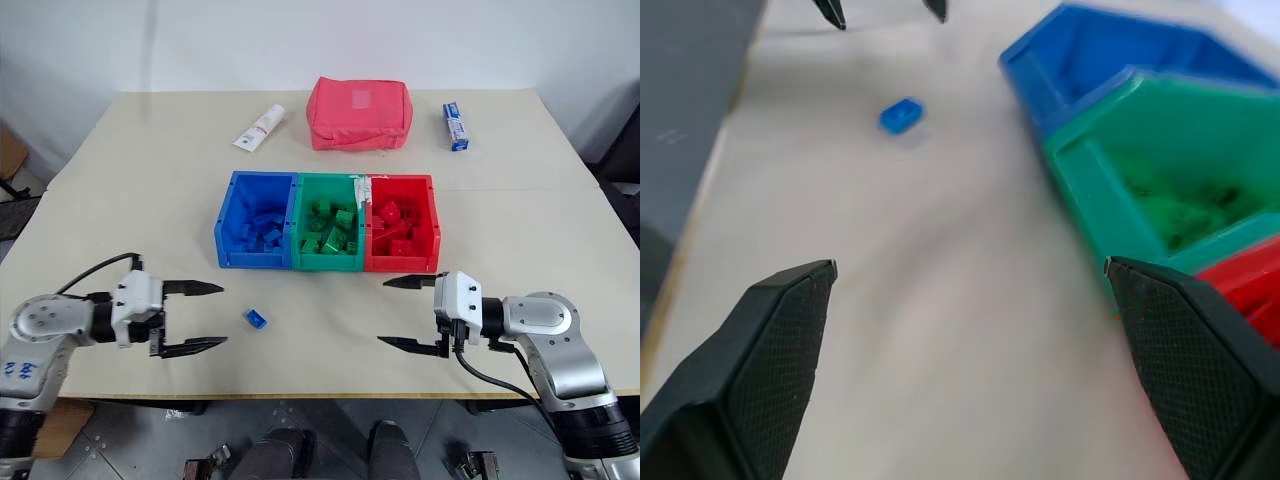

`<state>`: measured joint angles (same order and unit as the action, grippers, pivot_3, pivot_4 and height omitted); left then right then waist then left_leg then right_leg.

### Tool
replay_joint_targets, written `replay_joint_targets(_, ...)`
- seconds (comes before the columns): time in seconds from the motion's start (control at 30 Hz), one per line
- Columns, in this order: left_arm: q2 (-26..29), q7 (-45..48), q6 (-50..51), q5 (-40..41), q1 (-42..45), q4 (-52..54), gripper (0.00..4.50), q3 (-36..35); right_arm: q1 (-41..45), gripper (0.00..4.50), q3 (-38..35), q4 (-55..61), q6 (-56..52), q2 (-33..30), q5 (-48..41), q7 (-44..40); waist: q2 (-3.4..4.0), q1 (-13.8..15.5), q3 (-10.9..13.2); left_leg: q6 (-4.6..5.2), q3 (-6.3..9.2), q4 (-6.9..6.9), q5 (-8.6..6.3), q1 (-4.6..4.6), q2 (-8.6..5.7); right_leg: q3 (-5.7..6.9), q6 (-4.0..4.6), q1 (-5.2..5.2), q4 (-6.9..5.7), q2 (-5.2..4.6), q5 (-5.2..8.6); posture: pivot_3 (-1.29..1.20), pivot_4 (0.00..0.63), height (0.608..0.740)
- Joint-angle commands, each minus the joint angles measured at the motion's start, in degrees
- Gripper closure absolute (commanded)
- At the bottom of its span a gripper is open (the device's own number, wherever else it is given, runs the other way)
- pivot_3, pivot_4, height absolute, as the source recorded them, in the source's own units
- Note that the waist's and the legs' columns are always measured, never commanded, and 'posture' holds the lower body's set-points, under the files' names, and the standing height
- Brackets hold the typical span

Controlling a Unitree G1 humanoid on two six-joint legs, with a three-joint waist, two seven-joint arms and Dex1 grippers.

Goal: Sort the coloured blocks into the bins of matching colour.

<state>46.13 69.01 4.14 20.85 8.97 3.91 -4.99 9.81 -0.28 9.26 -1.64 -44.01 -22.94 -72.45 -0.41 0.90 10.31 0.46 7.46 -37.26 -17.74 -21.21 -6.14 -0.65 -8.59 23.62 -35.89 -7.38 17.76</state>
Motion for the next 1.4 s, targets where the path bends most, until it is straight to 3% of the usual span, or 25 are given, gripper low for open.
replay_joint_targets(0.03, -0.59, 1.24, -3.76, -4.21, 2.44, -1.93, 0.02, 4.63, -0.11, 0.00, 0.42, 2.78, -0.34, -0.51, -0.82, -0.83, 0.00, -0.55, 0.00, -0.02, -0.01, 0.01, -0.01, 0.00, 0.04, -0.01, 0.01, 0.01, -0.02, -0.01, 0.01, 0.00, 0.150, 0.740)
replay_joint_targets(0.27, -1.43, 2.30, -10.40, -11.46, 11.35, -13.90, 0.02, 11.13, -2.02, 0.00, -0.18, 4.61, 0.01, 0.01, 0.14, 1.30, 0.00, -0.82, 0.00, -0.02, 0.00, -0.03, 0.00, -0.01, -0.01, 0.02, 0.01, 0.01, -0.03, 0.16, 0.01, 0.00, 0.150, 0.740)
replay_joint_targets(0.5, -3.83, 5.69, -11.50, -11.03, 13.39, -16.74, 0.02, 13.96, -3.11, 0.00, -0.24, 6.26, -0.06, 0.13, 0.44, 3.62, 0.00, -0.74, 0.00, 0.02, 0.01, -0.06, -0.01, -0.02, -0.05, 0.02, 0.00, -0.01, -0.02, 0.11, 0.00, 0.00, 0.150, 0.740)
replay_joint_targets(0.67, -4.15, 6.20, -12.73, -12.57, 14.07, -19.28, 1.20, 14.44, -3.55, 0.00, -0.27, 7.15, -0.18, 0.13, 0.45, 4.94, 0.01, -0.72, -0.01, 0.03, 0.01, -0.09, -0.01, 0.00, -0.06, 0.03, 0.00, -0.02, -0.04, 0.11, 0.00, 0.00, 0.150, 0.740)
replay_joint_targets(0.97, -4.70, 5.72, -7.07, -8.49, 13.99, -18.05, 3.94, 11.84, -3.98, 0.00, -1.26, 8.11, -1.12, -0.15, -0.57, 6.34, 0.03, -0.40, -0.02, 0.03, 0.02, -0.17, 0.03, 0.03, -0.05, 0.02, -0.03, -0.08, -0.09, 0.12, -0.02, 0.00, 0.150, 0.740)
replay_joint_targets(1.1, -5.60, 3.70, 1.50, -0.62, 14.41, -13.13, 4.03, 6.70, -3.99, 0.00, -3.51, 9.75, -3.57, 0.08, -3.06, 8.31, 0.02, -0.34, -0.01, 0.03, 0.06, -0.13, 0.03, -0.02, -0.04, 0.02, -0.03, -0.02, -0.08, 0.13, -0.02, 0.00, 0.150, 0.740)
replay_joint_targets(1.23, -12.50, -13.97, 12.31, 8.31, 19.89, -9.64, 4.03, -4.76, -1.53, 0.00, -7.00, 11.05, -6.20, 4.74, -6.66, 15.93, -0.04, -0.04, 0.02, 0.03, 0.11, -0.22, 0.02, -0.08, -0.03, 0.06, -0.03, -0.01, -0.09, 0.14, -0.02, 0.00, 0.150, 0.740)
replay_joint_targets(1.3, -14.78, -22.02, 14.95, 7.32, 22.02, -9.75, 4.03, -7.03, 0.12, 0.00, -7.74, 10.87, -5.39, 7.22, -5.92, 19.08, -0.05, 0.16, 0.02, 0.00, 0.16, -0.36, 0.01, -0.11, -0.04, 0.10, -0.05, -0.02, -0.14, 0.14, -0.02, 0.00, 0.150, 0.740)
replay_joint_targets(1.4, -15.88, -26.91, 16.92, 4.87, 24.12, -9.63, 4.03, -6.39, 1.69, 0.00, -7.97, 10.93, -6.06, 8.99, -5.74, 21.71, -0.02, 0.16, 0.00, -0.01, 0.11, -0.33, 0.00, -0.08, -0.05, 0.06, -0.05, -0.01, -0.16, 0.16, -0.03, 0.00, 0.150, 0.740)
